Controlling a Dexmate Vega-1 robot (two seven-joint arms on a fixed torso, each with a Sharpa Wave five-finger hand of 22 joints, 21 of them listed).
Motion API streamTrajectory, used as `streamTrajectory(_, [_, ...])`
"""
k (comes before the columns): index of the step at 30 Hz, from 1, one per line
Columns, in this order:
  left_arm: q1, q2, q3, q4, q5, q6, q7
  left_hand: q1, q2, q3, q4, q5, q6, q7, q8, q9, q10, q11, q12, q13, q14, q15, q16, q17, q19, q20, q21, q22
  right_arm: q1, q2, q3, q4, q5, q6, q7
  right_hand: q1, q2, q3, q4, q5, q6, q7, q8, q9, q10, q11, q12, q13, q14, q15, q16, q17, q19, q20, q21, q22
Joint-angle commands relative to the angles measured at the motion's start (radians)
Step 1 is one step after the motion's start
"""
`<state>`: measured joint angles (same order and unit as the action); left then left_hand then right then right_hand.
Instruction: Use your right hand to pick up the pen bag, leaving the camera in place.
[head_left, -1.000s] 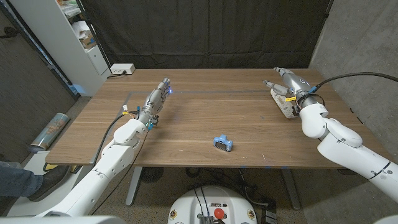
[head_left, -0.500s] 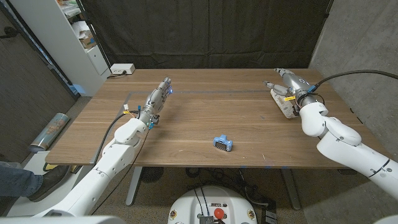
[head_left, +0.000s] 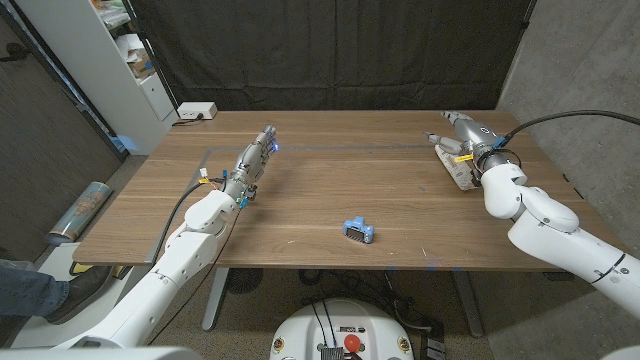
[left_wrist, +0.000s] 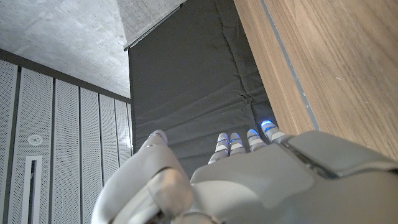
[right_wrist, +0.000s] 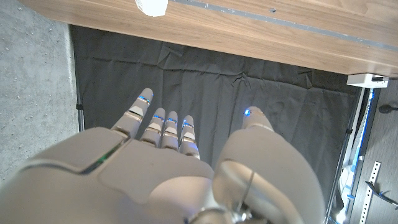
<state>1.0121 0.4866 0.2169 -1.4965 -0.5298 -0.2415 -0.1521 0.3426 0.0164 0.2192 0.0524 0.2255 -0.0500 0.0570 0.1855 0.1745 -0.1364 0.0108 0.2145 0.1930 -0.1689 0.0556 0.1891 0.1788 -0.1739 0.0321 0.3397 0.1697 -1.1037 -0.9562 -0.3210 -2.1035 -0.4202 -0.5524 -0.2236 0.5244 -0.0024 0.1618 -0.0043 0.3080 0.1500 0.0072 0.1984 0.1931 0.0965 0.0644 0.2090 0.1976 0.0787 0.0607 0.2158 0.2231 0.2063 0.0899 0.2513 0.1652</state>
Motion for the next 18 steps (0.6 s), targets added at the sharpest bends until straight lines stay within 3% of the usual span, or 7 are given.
streamTrajectory(1, [0.007, 0.000, -0.004, -0.002, -0.002, -0.010, -0.002, 0.002, 0.007, -0.002, -0.004, 0.000, 0.010, 0.002, 0.006, 0.005, 0.005, 0.000, 0.000, 0.003, -0.003, 0.001, 0.001, 0.005, -0.060, 0.009, -0.001, 0.006, 0.020, -0.003, -0.028, -0.002, -0.011, -0.042, 0.016, 0.002, -0.008, 0.003, -0.005, 0.003, 0.001, 0.003, 0.000, 0.002, -0.002, 0.004, -0.003, 0.006, 0.004, 0.003, 0.006, 0.002, 0.002, 0.005, -0.003, 0.006])
streamTrajectory(18, [0.035, 0.005, -0.007, -0.029, -0.001, -0.013, 0.016, 0.002, 0.009, -0.003, -0.005, 0.000, 0.012, 0.001, 0.005, 0.005, 0.006, 0.000, 0.000, 0.003, -0.004, 0.000, 0.001, 0.005, -0.059, 0.013, -0.007, 0.006, 0.046, -0.006, -0.049, 0.026, 0.012, -0.072, 0.033, 0.003, -0.012, 0.001, -0.008, 0.002, -0.008, 0.003, -0.003, 0.002, -0.002, 0.006, -0.004, 0.006, 0.007, 0.007, 0.006, 0.001, 0.007, 0.009, -0.009, 0.006])
